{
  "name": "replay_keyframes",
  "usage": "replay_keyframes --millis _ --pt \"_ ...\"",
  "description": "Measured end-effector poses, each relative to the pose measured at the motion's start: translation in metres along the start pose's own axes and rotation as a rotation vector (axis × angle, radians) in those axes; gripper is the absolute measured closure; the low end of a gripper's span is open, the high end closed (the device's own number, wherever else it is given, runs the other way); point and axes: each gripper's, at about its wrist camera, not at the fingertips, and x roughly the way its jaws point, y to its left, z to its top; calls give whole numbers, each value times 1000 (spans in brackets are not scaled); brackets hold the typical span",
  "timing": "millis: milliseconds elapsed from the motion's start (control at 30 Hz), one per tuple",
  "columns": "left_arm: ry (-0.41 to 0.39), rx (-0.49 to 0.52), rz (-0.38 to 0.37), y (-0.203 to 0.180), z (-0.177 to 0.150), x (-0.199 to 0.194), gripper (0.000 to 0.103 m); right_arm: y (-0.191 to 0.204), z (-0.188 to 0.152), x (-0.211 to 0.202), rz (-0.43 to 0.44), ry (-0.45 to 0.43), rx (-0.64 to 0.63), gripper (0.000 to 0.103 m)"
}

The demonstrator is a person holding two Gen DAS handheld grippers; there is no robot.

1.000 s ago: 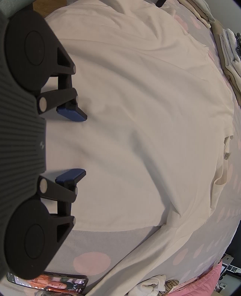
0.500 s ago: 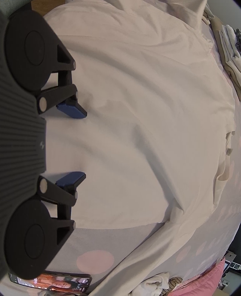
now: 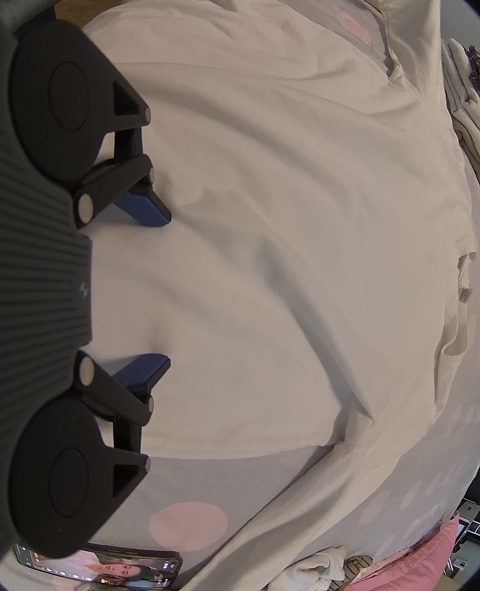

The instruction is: Fold clothes

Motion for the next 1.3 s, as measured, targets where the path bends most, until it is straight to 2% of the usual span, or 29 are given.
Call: replay_keyframes --millis 133,200,333,633,900,967,1100,1167,1300 --pt "17 -26 31 -5 -7 13 100 0 1 -1 7 5 8 22" --pt "8 -28 -4 -12 -17 7 89 0 2 -3 12 5 14 22" --pt "29 7 -102 -35 -44 -8 89 1 1 -6 20 7 10 22" --pt "284 209 -357 -114 -152 -52 84 -17 -4 -23 55 -16 80 22" --pt "519 312 -477 -137 -247 -87 84 -42 -20 -46 23 -22 139 22" --pt "550 328 -502 -140 -264 -96 82 -47 -25 -50 29 -6 137 22" --pt "579 348 -567 -148 -287 -112 72 -58 -32 -62 54 37 115 25" --pt "588 381 -570 -154 -295 -117 70 -64 -35 -67 71 62 105 29" --pt "609 419 -525 -158 -304 -114 66 -80 -45 -67 84 135 126 36"
